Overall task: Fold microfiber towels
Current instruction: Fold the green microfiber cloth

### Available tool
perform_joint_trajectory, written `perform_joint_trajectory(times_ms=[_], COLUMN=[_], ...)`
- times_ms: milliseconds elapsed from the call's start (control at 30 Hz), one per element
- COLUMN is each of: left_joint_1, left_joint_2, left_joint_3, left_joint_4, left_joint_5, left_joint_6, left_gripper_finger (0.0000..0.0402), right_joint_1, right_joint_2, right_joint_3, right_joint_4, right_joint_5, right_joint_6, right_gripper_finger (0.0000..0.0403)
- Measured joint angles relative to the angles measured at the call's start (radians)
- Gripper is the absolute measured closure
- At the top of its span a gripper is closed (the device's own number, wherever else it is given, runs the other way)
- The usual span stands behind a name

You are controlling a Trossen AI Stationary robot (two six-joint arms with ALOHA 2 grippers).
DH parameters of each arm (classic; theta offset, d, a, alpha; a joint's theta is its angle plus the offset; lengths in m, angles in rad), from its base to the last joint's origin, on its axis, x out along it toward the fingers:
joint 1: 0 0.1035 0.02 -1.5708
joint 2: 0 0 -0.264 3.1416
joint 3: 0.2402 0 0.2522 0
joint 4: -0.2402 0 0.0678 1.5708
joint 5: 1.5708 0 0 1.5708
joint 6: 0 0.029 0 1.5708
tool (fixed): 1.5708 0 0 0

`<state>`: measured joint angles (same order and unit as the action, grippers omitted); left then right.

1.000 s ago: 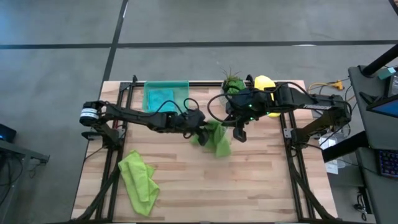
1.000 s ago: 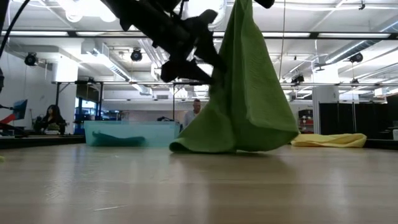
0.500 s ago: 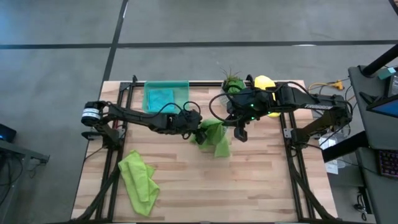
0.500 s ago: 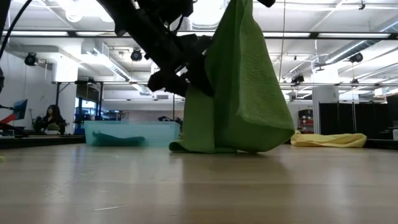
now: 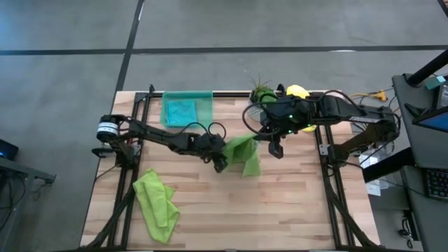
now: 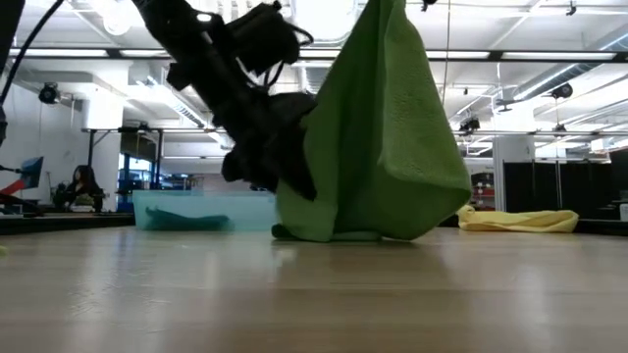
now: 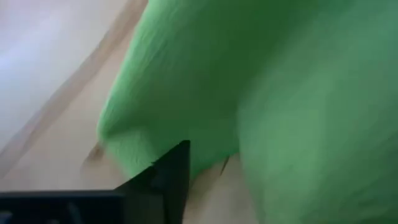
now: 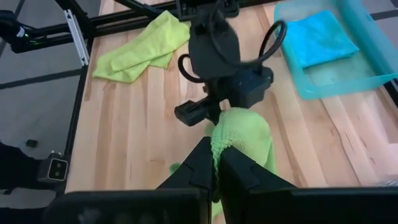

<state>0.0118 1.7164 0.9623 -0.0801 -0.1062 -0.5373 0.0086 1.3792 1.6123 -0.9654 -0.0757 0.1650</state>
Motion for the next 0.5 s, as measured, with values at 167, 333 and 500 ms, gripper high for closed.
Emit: perform_joint_trajectory(times_ms=[167,333,500], left_joint_1=[-0.002,-0.002,-0.002], left_joint_2=[-0.009,-0.037,-0.164], left_joint_3=[-0.033,-0.031,-0.029], left_joint_4=[0.008,-0.013,-0.192], left_joint_5=[0.029,0.117,0.118], left_joint_6=[0.005,0.054,0.116], left_gripper_finger=[0.0341,0.0394,0.0400], right_joint_1=[0.000,0.000,0.000], right_joint_2=[-0.010,-0.010,-0.010], right_joint_3=[0.000,0.000,-0.006], right_joint_4=[-0.015,-0.072,-0.159], right_joint_5=[0.000,0.018,0.066], right_joint_6=[0.000,-0.009,-0.039], right_gripper_finger=[0.0394,0.0394,0.0394])
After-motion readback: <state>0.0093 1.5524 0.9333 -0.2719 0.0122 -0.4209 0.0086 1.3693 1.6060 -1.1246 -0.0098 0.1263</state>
